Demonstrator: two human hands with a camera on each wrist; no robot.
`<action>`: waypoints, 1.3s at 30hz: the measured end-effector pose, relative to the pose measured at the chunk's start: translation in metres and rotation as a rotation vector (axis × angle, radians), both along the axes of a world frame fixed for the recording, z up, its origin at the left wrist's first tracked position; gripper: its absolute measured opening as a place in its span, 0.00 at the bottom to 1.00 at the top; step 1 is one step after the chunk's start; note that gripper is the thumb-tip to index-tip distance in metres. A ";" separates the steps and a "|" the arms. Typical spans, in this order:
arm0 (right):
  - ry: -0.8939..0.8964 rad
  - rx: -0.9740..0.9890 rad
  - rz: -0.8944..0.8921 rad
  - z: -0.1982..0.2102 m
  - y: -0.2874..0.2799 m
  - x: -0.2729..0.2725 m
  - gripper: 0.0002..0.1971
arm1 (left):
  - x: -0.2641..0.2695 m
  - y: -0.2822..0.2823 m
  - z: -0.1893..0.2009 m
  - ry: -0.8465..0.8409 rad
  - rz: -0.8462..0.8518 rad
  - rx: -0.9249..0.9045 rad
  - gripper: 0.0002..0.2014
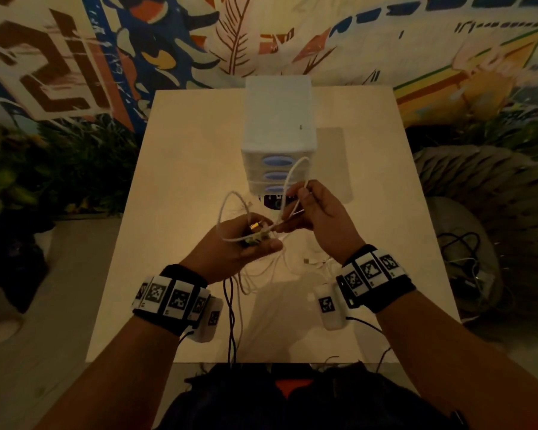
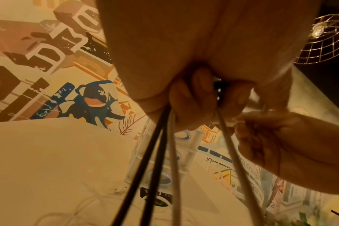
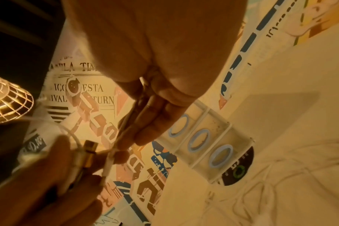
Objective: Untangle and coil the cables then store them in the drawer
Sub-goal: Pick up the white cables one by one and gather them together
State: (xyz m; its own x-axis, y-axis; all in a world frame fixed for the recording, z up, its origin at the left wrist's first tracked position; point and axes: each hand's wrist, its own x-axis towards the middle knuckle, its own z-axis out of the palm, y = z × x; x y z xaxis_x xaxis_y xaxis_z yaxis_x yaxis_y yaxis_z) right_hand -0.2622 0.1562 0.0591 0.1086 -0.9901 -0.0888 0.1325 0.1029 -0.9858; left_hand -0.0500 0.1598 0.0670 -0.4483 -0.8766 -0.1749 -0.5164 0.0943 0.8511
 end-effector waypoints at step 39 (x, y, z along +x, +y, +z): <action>0.836 -0.124 0.354 0.004 0.024 -0.020 0.14 | 0.003 0.013 0.003 -0.286 -0.039 -0.295 0.26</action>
State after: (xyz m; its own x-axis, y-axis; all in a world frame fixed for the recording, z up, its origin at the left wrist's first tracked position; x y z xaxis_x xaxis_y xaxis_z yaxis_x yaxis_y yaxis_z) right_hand -0.2821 0.1803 0.0633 0.3559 -0.9188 -0.1705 -0.6484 -0.1114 -0.7531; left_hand -0.0473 0.1729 0.0704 -0.4521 -0.8910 -0.0408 -0.7192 0.3371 0.6076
